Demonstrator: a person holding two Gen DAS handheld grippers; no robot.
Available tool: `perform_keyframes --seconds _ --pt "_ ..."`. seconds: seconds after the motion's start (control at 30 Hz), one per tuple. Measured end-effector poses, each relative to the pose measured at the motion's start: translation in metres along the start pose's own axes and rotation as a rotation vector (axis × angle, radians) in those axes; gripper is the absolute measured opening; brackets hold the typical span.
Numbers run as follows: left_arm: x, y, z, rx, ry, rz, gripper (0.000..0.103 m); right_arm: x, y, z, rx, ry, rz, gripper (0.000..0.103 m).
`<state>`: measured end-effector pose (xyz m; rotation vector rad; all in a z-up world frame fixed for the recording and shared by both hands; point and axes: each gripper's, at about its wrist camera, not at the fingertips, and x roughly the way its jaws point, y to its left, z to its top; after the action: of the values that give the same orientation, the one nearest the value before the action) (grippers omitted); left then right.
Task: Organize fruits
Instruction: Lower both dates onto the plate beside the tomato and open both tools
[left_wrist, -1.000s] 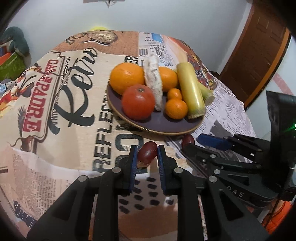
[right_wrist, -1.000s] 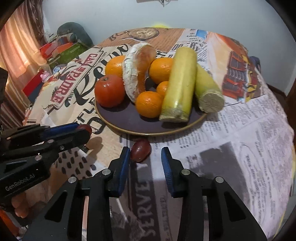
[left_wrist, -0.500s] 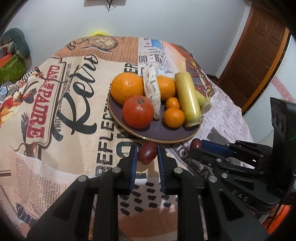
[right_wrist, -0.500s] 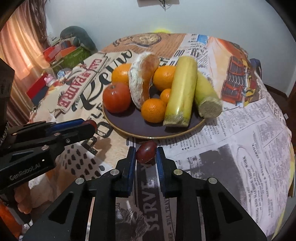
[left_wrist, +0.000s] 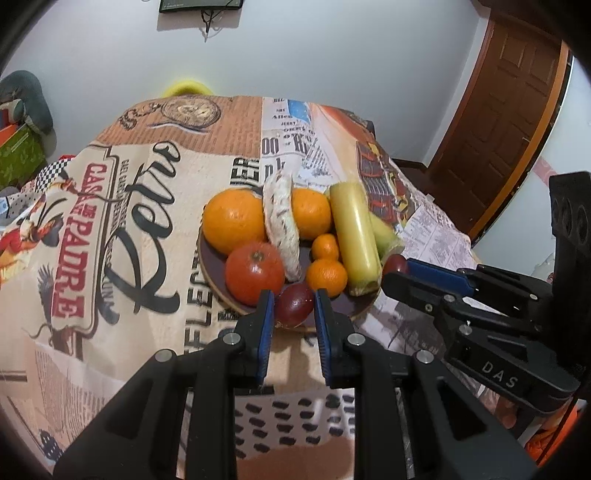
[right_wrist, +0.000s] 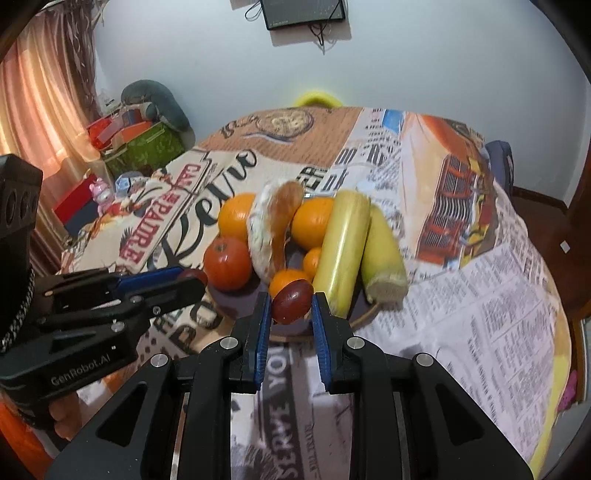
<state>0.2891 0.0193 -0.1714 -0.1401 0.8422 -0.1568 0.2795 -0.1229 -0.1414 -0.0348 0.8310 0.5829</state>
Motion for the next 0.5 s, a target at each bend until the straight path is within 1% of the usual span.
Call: perform_keyframes --seconds 0.13,0.3,0.47,0.5 --pt "0.003 -0.001 0.010 0.002 -0.012 -0.010 0.021 0.001 -0.002 0.012 -0.001 -0.027 -0.005 0.020" --pt "0.011 -0.004 0.015 0.014 -0.010 -0.013 0.021 0.006 -0.005 0.024 -0.002 -0.042 -0.003 0.020" --pt "0.019 -0.002 0.017 0.016 -0.001 -0.013 0.021 0.015 -0.006 0.028 -0.005 -0.039 -0.001 0.021" --pt "0.020 -0.001 0.017 0.017 -0.001 -0.015 0.023 0.018 -0.006 0.027 -0.006 -0.031 -0.004 0.021"
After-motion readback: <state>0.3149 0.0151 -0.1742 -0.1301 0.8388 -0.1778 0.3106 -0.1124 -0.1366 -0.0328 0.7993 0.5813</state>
